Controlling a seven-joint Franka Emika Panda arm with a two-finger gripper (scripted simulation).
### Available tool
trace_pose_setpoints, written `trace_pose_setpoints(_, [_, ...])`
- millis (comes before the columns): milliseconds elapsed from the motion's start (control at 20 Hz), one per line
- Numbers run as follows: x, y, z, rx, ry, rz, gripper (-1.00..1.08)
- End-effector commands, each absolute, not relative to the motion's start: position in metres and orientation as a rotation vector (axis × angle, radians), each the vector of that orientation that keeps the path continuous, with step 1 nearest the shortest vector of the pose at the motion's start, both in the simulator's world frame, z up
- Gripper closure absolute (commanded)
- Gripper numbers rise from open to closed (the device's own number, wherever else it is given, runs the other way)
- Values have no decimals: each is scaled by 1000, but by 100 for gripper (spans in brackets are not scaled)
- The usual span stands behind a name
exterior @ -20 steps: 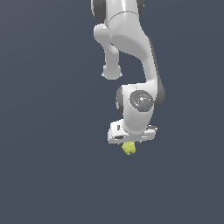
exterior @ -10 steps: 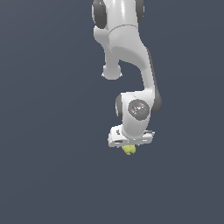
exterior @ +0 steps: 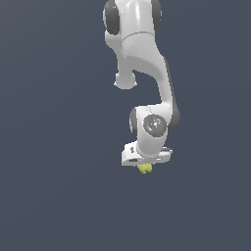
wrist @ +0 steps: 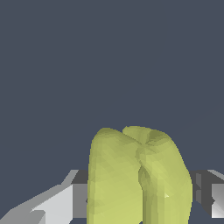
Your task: Pick up the object and move it to a goal position.
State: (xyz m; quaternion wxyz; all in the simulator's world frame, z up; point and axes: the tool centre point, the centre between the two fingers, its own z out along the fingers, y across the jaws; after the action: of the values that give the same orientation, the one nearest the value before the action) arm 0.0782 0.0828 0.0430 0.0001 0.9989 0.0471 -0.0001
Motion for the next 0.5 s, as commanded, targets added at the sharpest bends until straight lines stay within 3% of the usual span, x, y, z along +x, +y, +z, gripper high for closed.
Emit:
trace_pose_setpoints(0, [78, 83, 43, 3138, 148, 0, 108])
trace_pose_setpoints(450, [79, 86, 44, 3138, 148, 0, 108])
